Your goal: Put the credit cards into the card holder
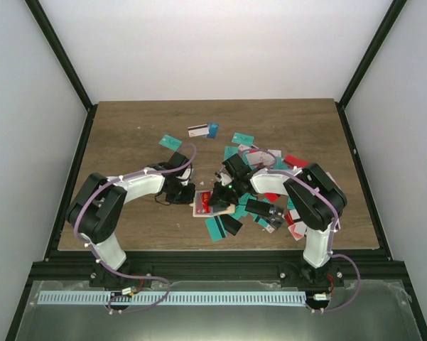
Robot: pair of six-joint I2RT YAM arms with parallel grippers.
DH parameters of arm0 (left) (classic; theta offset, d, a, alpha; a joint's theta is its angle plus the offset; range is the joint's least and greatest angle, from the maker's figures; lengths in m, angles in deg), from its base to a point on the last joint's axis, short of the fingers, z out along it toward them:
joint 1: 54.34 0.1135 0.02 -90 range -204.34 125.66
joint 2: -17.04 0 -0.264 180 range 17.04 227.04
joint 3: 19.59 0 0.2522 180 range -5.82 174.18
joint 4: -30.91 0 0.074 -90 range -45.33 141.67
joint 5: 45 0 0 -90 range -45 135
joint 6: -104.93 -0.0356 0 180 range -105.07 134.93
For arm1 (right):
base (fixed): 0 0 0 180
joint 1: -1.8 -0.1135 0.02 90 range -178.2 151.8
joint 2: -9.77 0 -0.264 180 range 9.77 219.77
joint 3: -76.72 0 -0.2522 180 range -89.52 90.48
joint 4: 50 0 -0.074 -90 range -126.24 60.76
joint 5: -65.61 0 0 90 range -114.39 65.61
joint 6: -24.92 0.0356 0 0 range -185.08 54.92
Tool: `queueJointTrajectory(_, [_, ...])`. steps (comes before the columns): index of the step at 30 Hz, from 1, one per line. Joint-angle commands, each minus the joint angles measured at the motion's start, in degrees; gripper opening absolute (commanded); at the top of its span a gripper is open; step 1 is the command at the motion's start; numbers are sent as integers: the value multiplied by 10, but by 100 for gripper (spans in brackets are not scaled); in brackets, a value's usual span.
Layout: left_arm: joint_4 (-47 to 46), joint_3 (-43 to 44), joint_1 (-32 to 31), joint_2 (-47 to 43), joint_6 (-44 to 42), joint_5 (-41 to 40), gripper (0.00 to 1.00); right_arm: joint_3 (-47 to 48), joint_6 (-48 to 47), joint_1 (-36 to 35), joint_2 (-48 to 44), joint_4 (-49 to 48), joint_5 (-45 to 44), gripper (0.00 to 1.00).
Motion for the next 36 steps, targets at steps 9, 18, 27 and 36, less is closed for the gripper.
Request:
queueJointTrajectory(9, [79, 10, -7, -43, -4, -44, 18, 41, -23, -23, -30, 75, -38, 26])
queueJointTrajectory(18, [139, 44, -7, -108, 17, -40, 47, 54, -46, -23, -77, 122, -52, 44])
queueJointTrajectory(27, [142, 46, -9, -178, 48, 10, 53, 80, -77, -22, -117, 160, -79, 55])
queueJointTrajectory(36, [61, 3, -17, -188, 74, 143, 43, 75, -76, -21, -99, 140, -76, 28])
